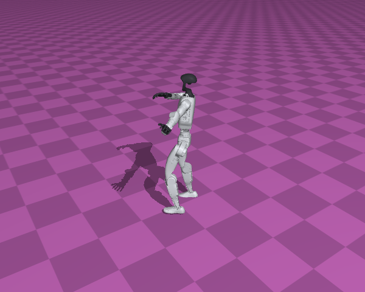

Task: Dance

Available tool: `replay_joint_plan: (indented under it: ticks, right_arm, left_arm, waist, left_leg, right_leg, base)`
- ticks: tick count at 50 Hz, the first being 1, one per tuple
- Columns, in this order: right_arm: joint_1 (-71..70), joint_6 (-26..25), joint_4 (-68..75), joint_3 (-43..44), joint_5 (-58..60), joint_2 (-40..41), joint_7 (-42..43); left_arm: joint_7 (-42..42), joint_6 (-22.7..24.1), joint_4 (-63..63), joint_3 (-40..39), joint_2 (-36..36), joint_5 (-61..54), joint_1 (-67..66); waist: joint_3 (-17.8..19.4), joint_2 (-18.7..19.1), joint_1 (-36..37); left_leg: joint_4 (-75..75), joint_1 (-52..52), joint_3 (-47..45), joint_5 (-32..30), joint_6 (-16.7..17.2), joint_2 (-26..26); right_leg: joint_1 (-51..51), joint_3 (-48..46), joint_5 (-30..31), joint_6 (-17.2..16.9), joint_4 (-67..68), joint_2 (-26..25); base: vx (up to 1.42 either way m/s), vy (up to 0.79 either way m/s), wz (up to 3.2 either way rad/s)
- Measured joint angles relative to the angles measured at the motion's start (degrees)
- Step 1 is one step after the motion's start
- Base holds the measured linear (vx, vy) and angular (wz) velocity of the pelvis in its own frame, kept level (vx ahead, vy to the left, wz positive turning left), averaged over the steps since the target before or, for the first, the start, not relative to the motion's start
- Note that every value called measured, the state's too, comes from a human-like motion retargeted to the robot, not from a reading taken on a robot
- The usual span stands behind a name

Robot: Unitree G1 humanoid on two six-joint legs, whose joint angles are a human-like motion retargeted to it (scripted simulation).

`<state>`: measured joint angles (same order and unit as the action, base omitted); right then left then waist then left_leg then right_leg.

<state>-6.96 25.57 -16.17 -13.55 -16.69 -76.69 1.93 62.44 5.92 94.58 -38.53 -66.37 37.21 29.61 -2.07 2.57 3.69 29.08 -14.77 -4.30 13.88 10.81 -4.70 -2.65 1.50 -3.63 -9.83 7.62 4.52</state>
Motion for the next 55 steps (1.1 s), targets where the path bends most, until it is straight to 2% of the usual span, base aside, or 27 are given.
replay_joint_plan:
  ticks: [4, 7, 10, 12, 15, 17, 18, 20, 23, 25, 28, 30, 33, 35, 37, 40, 43, 45, 47, 50, 52, 55]
  right_arm:
    - [12.68, 3.19, 6.44, 7.87, -1.49, 13.74, -5.1]
    - [20.98, 6.01, 17.99, 19.98, 3.86, 27.09, -11.14]
    - [22.98, 7.46, 32.27, 34.11, 8.5, 36.23, -10.05]
    - [20.26, 7.24, 40.68, 40.31, 4.44, 35.24, -5.43]
    - [10.72, 5.39, 54.68, 42.65, -8.2, 26.76, 0.51]
    - [0.11, 4.59, 65.56, 39.95, -8.31, 22.43, 5.89]
    - [-5.09, 4.53, 70.28, 38.02, -5.85, 20.82, 7.84]
    - [-18.99, 0.79, 81.0, 34.27, 2.87, 19.73, 13.39]
    - [-35.71, -4.22, 93.14, 34.11, 12.54, 25.14, 18.77]
    - [-44.12, -5.8, 100.13, 35.12, 13.96, 30.36, 21.46]
    - [-50.78, -3.81, 105.18, 33.4, 4.65, 38.85, 21.81]
    - [-52.44, -0.39, 104.62, 31.94, -1.84, 46.34, 20.04]
    - [-51.09, 3.54, 100.63, 27.36, -2.95, 57.84, 17.49]
    - [-48.19, 2.75, 95.68, 24.1, -1.6, 65.68, 16.91]
    - [-45.07, 2.45, 90.54, 21.83, 0.52, 72.72, 16.69]
    - [-39.78, 4.69, 81.67, 18.21, 1.49, 79.24, 17.36]
    - [-30.97, 8.66, 67.36, 15.35, 7.92, 80.71, 25.8]
    - [-23.16, 8.84, 55.69, 13.54, 14.69, 79.52, 32.12]
    - [-14.48, 6.43, 47.55, 13.77, 19.39, 79.07, 32.21]
    - [-0.64, 2.96, 41.96, 14.79, 22.95, 76.49, 24.48]
    - [8.75, -1.63, 42.1, 16.58, 24.48, 72.65, 16.24]
    - [20.72, -9.95, 48.12, 20.75, 32.83, 68.17, 2.95]
  left_arm:
    - [0.36, 1.2, -0.17, -0.19, 6.16, 4.11, -1.81]
    - [4.8, 1.91, 0.44, -2.98, 10.0, 7.9, -3.55]
    - [6.36, 5.2, 0.63, -8.19, 11.96, 5.49, -4.94]
    - [4.19, 10.29, 0.04, -8.66, 11.65, 0.07, -4.95]
    - [-2.63, 18.69, -1.02, -5.53, 11.81, -13.99, 0.51]
    - [-10.13, 23.77, -2.11, -1.17, 14.4, -25.07, 8.53]
    - [-15.0, 26.34, -2.12, 1.52, 15.74, -29.52, 12.5]
    - [-25.94, 29.63, -1.93, 9.65, 21.13, -40.16, 22.47]
    - [-35.95, 26.8, -3.34, 14.19, 31.74, -45.39, 31.94]
    - [-40.78, 24.8, -3.89, 15.65, 38.58, -45.9, 35.88]
    - [-42.83, 21.8, -5.11, 16.28, 48.73, -45.84, 39.91]
    - [-42.77, 22.21, -6.56, 15.76, 54.66, -45.04, 40.83]
    - [-41.3, 22.88, -11.11, 15.49, 63.27, -44.69, 39.87]
    - [-40.41, 22.49, -17.07, 15.35, 69.63, -45.18, 37.72]
    - [-39.14, 24.68, -21.93, 13.26, 76.2, -43.95, 36.85]
    - [-34.44, 27.44, -30.19, 18.61, 82.64, -46.47, 33.29]
    - [-29.8, 24.27, -37.47, 25.39, 85.04, -39.47, 24.23]
    - [-30.0, 18.84, -39.85, 27.94, 83.09, -33.66, 17.63]
    - [-33.61, 14.33, -38.27, 28.55, 80.89, -27.81, 11.22]
    - [-40.3, 8.79, -34.8, 29.42, 77.33, -21.78, 3.62]
    - [-45.85, 4.68, -33.98, 30.0, 75.51, -21.12, -0.65]
    - [-54.5, 0.35, -37.06, 28.86, 75.47, -22.19, -7.02]
  waist:
    - [1.81, 0.0, 0.05]
    - [3.42, -0.33, 2.78]
    - [2.92, -1.75, 4.51]
    - [1.65, -2.31, 4.32]
    - [-0.67, -2.3, 5.42]
    - [-1.55, -2.42, 6.57]
    - [-1.51, -2.45, 7.18]
    - [-1.19, -2.34, 8.8]
    - [-0.66, -2.27, 9.29]
    - [-0.89, -2.49, 9.21]
    - [-0.76, -3.21, 9.6]
    - [-0.38, -3.68, 10.14]
    - [-0.19, -4.99, 11.27]
    - [0.18, -4.99, 11.84]
    - [1.67, -5.21, 11.62]
    - [4.47, -5.56, 10.6]
    - [6.0, -5.82, 6.79]
    - [6.09, -6.11, 4.63]
    - [4.8, -6.11, 3.17]
    - [3.08, -7.09, 2.29]
    - [2.91, -7.48, 0.1]
    - [2.96, -7.4, -0.78]
  left_leg:
    - [11.76, -5.58, 9.55, 3.16, 1.53, 1.68]
    - [14.17, -4.8, 13.26, 4.59, 1.77, 3.64]
    - [9.46, -2.38, 9.86, 4.45, -1.64, 4.33]
    - [4.29, -0.53, 7.09, 2.66, -4.44, 4.5]
    - [-3.63, 1.76, 3.68, -1.09, -5.89, 4.37]
    - [-8.3, 3.71, 2.12, -3.14, -6.41, 4.63]
    - [-10.33, 4.89, 1.38, -3.94, -6.65, 4.71]
    - [-14.5, 7.66, -0.27, -5.71, -7.43, 5.11]
    - [-17.77, 9.67, -0.34, -7.53, -8.44, 5.94]
    - [-19.18, 9.86, -0.77, -8.27, -8.76, 6.2]
    - [-20.68, 9.8, -1.32, -8.8, -9.33, 7.24]
    - [-21.34, 10.04, -2.78, -8.96, -9.9, 7.82]
    - [-20.56, 9.38, -5.23, -8.27, -9.86, 8.77]
    - [-17.99, 8.18, -5.5, -7.17, -9.15, 6.81]
    - [-15.3, 7.36, -3.85, -5.88, -8.77, 5.78]
    - [-11.77, 5.69, 0.84, -4.5, -9.08, 5.93]
    - [-10.61, 4.19, 9.49, -4.94, -9.55, 7.53]
    - [-11.05, 3.15, 15.74, -5.49, -8.35, 7.39]
    - [-13.09, 1.81, 18.15, -7.84, -8.8, 8.37]
    - [-18.83, 0.16, 17.29, -13.38, -11.32, 12.13]
    - [-20.62, -0.57, 19.53, -15.02, -11.76, 12.91]
    - [-21.89, -1.55, 18.63, -14.8, -12.29, 11.59]
  right_leg:
    - [-0.93, 0.57, -0.81, -1.09, -0.58, -0.55]
    - [-2.01, 0.02, -0.77, -1.44, -0.42, -0.14]
    - [-1.68, 0.19, 0.19, 0.01, -0.99, 0.57]
    - [-0.71, 0.22, 1.09, 0.7, -1.04, 0.96]
    - [2.68, 2.19, 1.76, 0.07, 0.72, 1.85]
    - [4.57, 3.16, 1.87, -0.51, 2.48, 2.52]
    - [4.95, 3.35, 1.87, -0.62, 3.13, 2.71]
    - [5.2, 3.54, 2.02, -0.71, 4.39, 3.13]
    - [5.72, 4.05, 2.33, -1.08, 6.24, 3.27]
    - [7.26, 4.6, 2.45, -1.41, 7.78, 3.36]
    - [9.45, 5.76, 2.61, -1.8, 9.48, 3.75]
    - [10.39, 6.8, 2.51, -2.49, 10.49, 3.99]
    - [12.04, 8.68, 1.24, -4.66, 12.79, 4.88]
    - [12.24, 9.7, -0.34, -5.17, 14.91, 2.51]
    - [12.14, 12.65, -3.17, -5.17, 17.79, -0.35]
    - [10.76, 19.13, -6.62, -5.17, 20.18, -4.61]
    - [9.02, 22.3, -8.03, -5.17, 20.5, -7.75]
    - [8.46, 17.96, -9.08, -5.17, 19.65, -9.91]
    - [8.17, 16.01, -10.41, -5.17, 15.53, -10.51]
    - [8.88, 16.66, -6.32, -3.68, 9.7, -5.49]
    - [8.4, 13.62, -5.65, -1.62, 7.87, -4.72]
    - [7.51, 13.34, -5.47, -0.4, 4.88, -5.61]
  base:
    - [-0.04, -0.08, 0.31]
    - [0.09, -0.1, -0.33]
    - [0.12, 0.02, -0.48]
    - [0.16, 0.12, -0.48]
    - [0.15, 0.22, -0.75]
    - [0.1, 0.27, -0.6]
    - [0.1, 0.25, -0.44]
    - [0.11, 0.25, -0.32]
    - [0.08, 0.2, -0.11]
    - [0.03, 0.15, -0.23]
    - [0.01, 0.13, -0.44]
    - [0.04, 0.08, -0.74]
    - [0.12, 0.1, -0.75]
    - [0.18, -0.11, -0.25]
    - [0.16, -0.21, 0.58]
    - [0.12, -0.27, 1.59]
    - [0.14, -0.33, 2.65]
    - [0.21, -0.53, 2.64]
    - [0.06, -0.05, 2.1]
    - [-0.16, 0.31, 1.61]
    - [-0.04, -0.08, 2.27]
    - [0.01, -0.21, 1.87]
